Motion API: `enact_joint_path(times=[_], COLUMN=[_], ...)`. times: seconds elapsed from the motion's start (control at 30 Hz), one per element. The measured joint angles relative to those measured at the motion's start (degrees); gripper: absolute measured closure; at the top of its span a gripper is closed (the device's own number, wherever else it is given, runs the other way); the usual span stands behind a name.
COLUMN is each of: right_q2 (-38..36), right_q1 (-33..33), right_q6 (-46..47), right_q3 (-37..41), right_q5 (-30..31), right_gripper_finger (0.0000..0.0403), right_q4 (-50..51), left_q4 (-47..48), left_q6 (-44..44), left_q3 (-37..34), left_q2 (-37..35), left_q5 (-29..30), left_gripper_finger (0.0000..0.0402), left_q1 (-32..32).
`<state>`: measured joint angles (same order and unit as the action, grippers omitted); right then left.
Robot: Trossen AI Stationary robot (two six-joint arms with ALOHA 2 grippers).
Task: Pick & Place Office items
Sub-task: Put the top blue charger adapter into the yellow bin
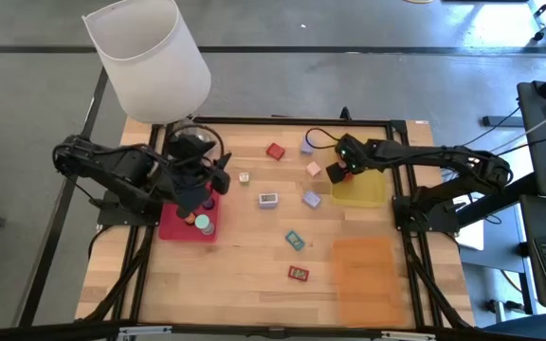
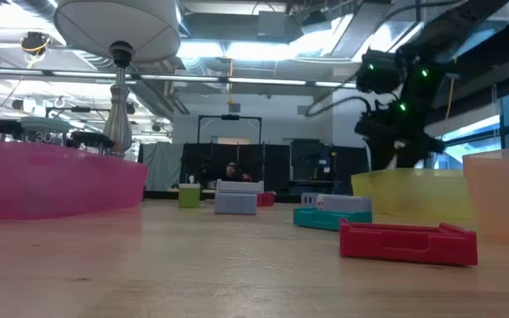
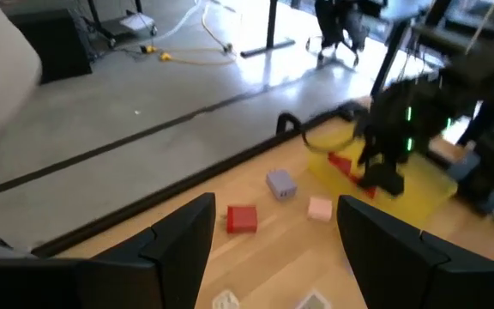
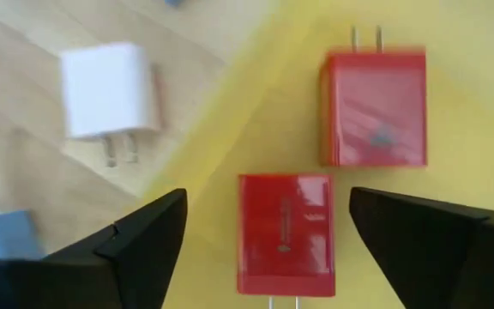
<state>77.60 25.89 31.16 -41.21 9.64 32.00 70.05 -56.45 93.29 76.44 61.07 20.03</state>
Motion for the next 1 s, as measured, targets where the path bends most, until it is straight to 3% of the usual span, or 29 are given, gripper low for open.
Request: enact_joint_path(times=[0.23,0.4,0.57,0.77,1.0], right_q2=[0.0,0.0,0.0,2.4,9.0], right_q1=[-1.2,-4.8,-9.4,-12.9,-11.6], right_q6=[-7.8,-9.1,-3.5,6.0,7.3], right_q3=[-12.4,-19.0,-20.0,-20.0,-20.0], right_q5=[-0.1,-4.1,-4.8,4.5,2.7], right_gripper_finger=[0.0075,0.0079,0.0080,0.0080,0.0080], right_q4=[9.6,8.2,3.2,1.4,0.3], left_q4=[-4.1,-4.3,-4.3,-4.3,-4.3], left_q6=[0.0,0.1,0.2,0.2,0.1], left_q3=[-4.1,-4.3,-4.3,-4.3,-4.3], left_q2=[0.0,0.9,1.4,1.5,1.5], left_q5=[-1.1,-2.1,-1.6,-1.7,-2.5], left_gripper_finger=[0.0160,0.0160,0.0160,0.0160,0.0160], left_q1=[0.0,-0.4,-1.1,-2.4,-4.5])
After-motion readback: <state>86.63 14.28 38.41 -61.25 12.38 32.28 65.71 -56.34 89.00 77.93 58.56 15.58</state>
